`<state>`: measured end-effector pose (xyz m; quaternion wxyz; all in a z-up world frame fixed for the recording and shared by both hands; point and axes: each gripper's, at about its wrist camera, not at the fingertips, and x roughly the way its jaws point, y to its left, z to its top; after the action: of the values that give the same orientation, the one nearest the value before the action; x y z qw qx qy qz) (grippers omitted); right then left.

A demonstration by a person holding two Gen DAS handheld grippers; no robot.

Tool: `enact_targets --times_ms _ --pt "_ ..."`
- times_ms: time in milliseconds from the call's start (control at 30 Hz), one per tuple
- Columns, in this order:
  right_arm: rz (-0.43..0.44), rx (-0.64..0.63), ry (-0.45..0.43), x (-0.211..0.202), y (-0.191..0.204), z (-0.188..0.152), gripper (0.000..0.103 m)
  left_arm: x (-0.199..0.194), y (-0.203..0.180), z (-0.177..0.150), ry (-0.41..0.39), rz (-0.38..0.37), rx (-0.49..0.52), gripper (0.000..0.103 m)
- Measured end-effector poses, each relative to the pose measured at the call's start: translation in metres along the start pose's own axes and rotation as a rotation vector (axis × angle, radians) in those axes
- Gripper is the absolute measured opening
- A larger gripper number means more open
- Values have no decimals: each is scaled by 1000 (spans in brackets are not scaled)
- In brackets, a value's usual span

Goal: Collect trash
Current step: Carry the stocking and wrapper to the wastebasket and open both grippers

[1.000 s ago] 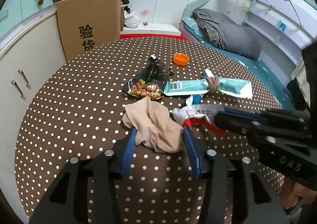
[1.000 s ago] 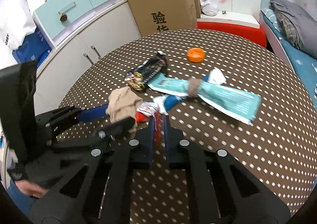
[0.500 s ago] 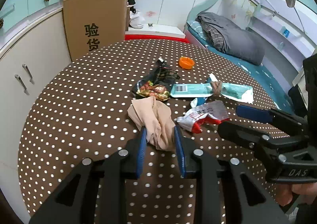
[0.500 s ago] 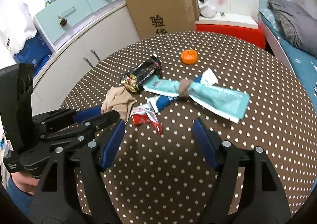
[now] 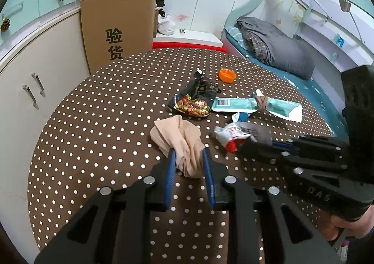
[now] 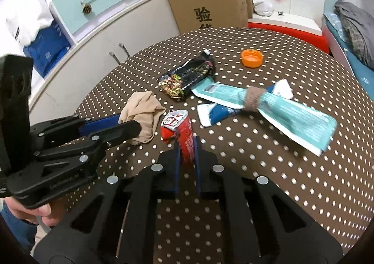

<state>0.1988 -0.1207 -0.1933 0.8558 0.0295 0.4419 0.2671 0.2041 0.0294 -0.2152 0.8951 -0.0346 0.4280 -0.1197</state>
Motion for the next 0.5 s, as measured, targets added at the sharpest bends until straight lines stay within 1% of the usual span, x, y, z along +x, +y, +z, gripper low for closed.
enact_targets --times_ms 133,167,267,367,500 --pt "15 20 -32 -18 -10 -6 9 -4 -5 -3 -5 -15 -1 19" --pt "17 17 -42 -25 -12 -9 9 -5 -8 -4 -8 -15 0 13" --pt "21 25 -65 -41 -20 -13 9 -8 -14 -5 -12 -18 0 4" --pt "25 43 -91 -57 -31 -17 9 -9 -23 -5 -8 -35 11 4" --pt "13 63 -112 -73 -44 -25 9 -3 -36 -8 8 -12 47 5"
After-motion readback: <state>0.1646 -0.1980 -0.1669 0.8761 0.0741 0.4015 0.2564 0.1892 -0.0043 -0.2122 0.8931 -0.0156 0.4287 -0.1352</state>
